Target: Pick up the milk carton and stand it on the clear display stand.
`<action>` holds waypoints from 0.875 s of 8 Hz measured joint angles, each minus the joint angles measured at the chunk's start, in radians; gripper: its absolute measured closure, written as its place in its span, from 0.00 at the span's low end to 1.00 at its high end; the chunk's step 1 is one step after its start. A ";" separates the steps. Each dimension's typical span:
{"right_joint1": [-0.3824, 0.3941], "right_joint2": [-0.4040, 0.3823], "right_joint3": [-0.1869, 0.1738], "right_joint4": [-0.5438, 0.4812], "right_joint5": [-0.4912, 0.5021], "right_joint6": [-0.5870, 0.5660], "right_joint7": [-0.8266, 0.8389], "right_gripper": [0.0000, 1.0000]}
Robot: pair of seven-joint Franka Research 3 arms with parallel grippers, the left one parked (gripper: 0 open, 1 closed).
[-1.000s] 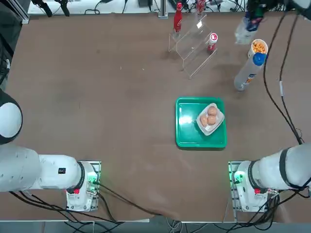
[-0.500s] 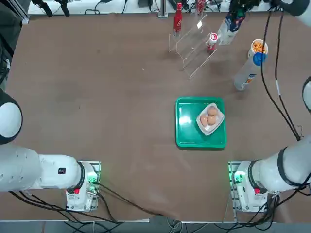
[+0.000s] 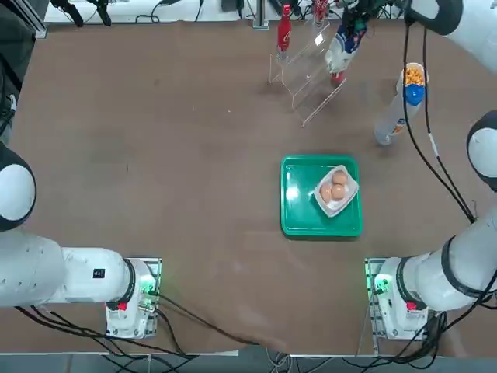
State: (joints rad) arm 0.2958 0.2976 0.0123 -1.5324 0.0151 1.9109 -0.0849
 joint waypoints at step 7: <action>0.074 0.114 -0.001 0.082 -0.001 0.001 -0.097 0.56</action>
State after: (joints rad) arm 0.3695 0.4115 0.0118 -1.4503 0.0144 1.9124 -0.1814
